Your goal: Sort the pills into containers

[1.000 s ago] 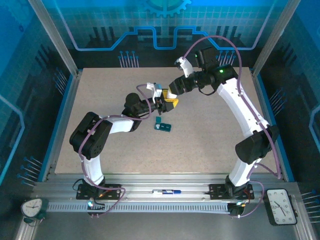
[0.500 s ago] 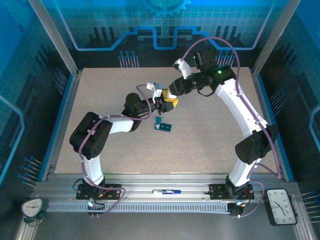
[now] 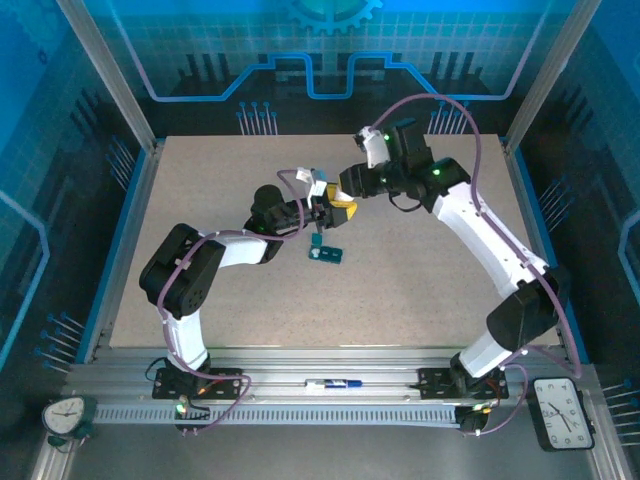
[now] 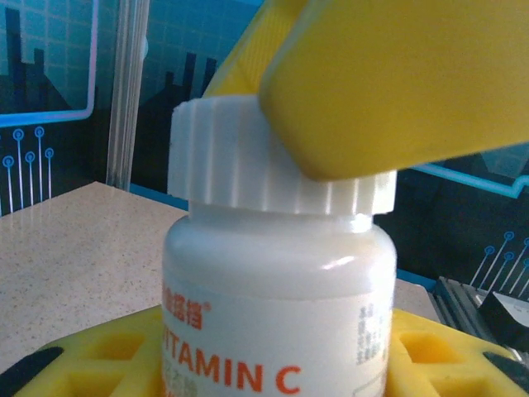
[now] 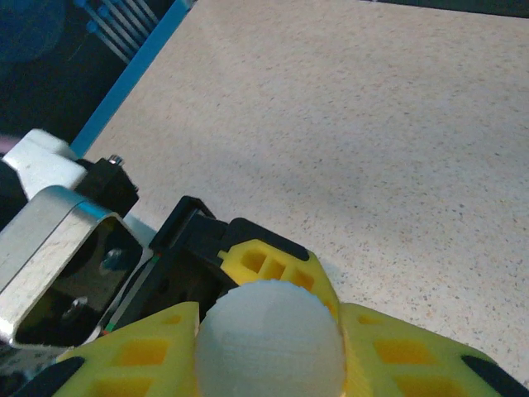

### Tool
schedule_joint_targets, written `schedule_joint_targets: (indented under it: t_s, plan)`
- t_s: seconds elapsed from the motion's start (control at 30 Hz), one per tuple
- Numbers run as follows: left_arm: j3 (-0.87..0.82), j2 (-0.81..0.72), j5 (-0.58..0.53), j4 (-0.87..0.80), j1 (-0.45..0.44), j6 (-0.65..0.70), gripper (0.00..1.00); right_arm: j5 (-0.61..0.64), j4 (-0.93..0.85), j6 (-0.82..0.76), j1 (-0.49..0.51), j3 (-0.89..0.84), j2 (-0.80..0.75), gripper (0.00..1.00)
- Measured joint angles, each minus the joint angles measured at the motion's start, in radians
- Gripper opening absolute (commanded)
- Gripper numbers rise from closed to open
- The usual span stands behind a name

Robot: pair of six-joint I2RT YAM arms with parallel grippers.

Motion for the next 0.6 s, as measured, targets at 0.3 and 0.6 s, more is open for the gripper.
schedule_joint_targets:
  t_s: [0.3,0.6]
  plan:
    - [-0.002,0.002,-0.002,-0.007,0.006,0.0,0.0,0.171,0.062,0.138,0.062,-0.04,-0.018,0.47]
    - [0.0,0.002,-0.009,0.064,0.0,-0.001,0.0,0.125,-0.103,0.094,0.042,0.078,0.023,0.79]
